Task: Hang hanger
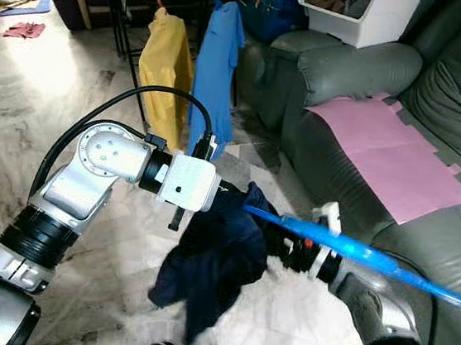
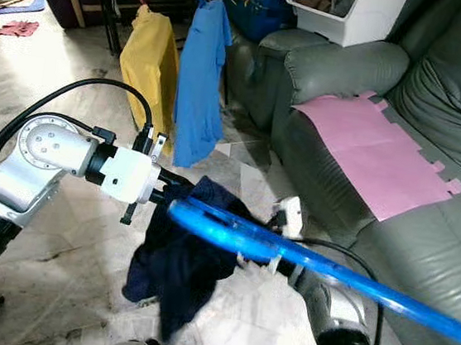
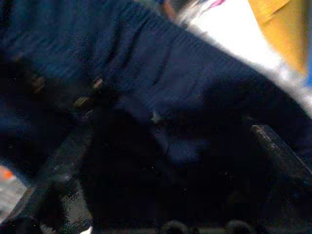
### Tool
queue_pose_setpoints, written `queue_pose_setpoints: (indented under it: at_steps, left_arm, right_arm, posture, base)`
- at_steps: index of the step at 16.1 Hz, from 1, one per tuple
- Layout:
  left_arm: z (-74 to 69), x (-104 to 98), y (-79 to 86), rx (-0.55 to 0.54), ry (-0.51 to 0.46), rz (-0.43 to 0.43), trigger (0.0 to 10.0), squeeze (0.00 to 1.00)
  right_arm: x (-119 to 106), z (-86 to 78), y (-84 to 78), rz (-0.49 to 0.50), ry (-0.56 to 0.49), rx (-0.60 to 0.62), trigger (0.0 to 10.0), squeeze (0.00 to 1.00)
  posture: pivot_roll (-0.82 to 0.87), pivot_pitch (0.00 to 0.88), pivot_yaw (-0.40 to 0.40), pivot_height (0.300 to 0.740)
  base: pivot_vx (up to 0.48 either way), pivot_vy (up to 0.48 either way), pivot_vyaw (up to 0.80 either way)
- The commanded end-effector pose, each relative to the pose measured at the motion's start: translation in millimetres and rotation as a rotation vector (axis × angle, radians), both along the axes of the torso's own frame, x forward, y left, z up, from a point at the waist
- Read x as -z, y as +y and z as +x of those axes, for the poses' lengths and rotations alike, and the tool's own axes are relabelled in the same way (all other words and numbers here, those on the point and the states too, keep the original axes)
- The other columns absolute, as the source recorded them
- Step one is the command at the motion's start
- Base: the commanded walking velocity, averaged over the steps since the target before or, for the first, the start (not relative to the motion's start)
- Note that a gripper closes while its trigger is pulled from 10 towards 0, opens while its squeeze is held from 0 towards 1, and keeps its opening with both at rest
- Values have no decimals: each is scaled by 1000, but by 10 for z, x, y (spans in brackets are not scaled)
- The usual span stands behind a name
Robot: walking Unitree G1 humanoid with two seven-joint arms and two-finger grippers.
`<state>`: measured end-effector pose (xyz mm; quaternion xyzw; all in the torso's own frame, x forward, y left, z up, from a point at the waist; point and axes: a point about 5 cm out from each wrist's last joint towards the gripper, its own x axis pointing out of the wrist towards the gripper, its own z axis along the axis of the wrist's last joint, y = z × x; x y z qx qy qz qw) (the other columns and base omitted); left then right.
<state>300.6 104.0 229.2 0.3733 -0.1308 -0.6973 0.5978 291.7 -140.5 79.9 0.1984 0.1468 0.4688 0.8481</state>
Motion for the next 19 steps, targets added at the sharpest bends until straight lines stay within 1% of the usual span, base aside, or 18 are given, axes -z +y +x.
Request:
queue_pose_setpoints:
  at_steps: [1, 2, 3, 4, 5, 7, 9, 10, 13, 14, 15, 16, 18, 19]
  left_arm:
    - [17, -93, 11, 1, -40, -19, 0, 0]
    - [24, -114, 14, 4, -49, -17, 0, 0]
    - [24, -120, 13, 5, -51, -17, 0, 0]
    - [22, -130, 10, 7, -51, -19, 0, 0]
    - [25, -131, 9, 7, -51, -19, 0, 0]
    - [38, -108, 21, 7, -50, -12, 0, 0]
    - [28, -112, 6, 13, -48, -16, 0, 0]
    - [24, -113, 1, 15, -46, -17, 0, 0]
    - [32, -73, 21, 10, -40, -2, 157, 0]
    - [30, -79, 13, 10, -32, -14, 235, 0]
    - [30, -78, 12, 11, -32, -14, 235, 0]
    - [31, -74, 10, 12, -32, -14, 157, 0]
    - [28, -75, 2, 17, -33, -14, 157, 0]
    - [26, -78, -6, 20, -34, -16, 118, 0]
  right_arm:
    - [-4, -40, -2, -17, -6, -40, 10000, 0]
    - [56, 18, -113, -145, -49, 30, 10000, 0]
    - [65, 34, -139, -166, -54, 46, 10000, 0]
    - [50, 63, -188, -206, -79, 76, 10000, 0]
    - [36, 81, -210, -216, -85, 92, 10000, 0]
    - [-66, 135, -250, -222, -121, 106, 10000, 0]
    - [-54, 147, -269, -253, -140, 112, 10000, 0]
    - [-72, 172, -280, -250, -166, 135, 10000, 0]
    - [-195, 215, -286, -140, -170, 159, 10000, 0]
    - [-310, 235, -316, -27, -162, 174, 10000, 0]
    - [-339, 245, -337, -8, -162, 183, 10000, 0]
    - [-330, 259, -380, -48, -173, 196, 10000, 0]
    - [-293, 261, -397, -86, -180, 192, 10000, 0]
    - [-281, 258, -395, -86, -176, 189, 10000, 0]
  posture:
    - [96, 80, -2, 740]
    - [96, 79, -2, 740]
    - [96, 79, -2, 740]
    - [96, 79, -2, 740]
    - [97, 80, -1, 740]
    - [97, 79, 1, 740]
    - [97, 81, 1, 740]
    - [97, 81, 1, 740]
    - [98, 82, 1, 740]
    - [99, 84, 2, 740]
    - [98, 84, 3, 740]
    - [98, 84, 3, 740]
    - [95, 83, 3, 740]
    - [95, 83, 3, 740]
  base:
    - [0, 0, 0]
    - [0, 0, 0]
    - [0, 0, 0]
    - [0, 0, 0]
    - [0, 0, 0]
    - [0, 0, 0]
    - [0, 0, 0]
    - [0, 0, 0]
    - [0, 0, 0]
    - [0, 0, 0]
    - [0, 0, 0]
    - [0, 0, 0]
    - [0, 0, 0]
    - [0, 0, 0]
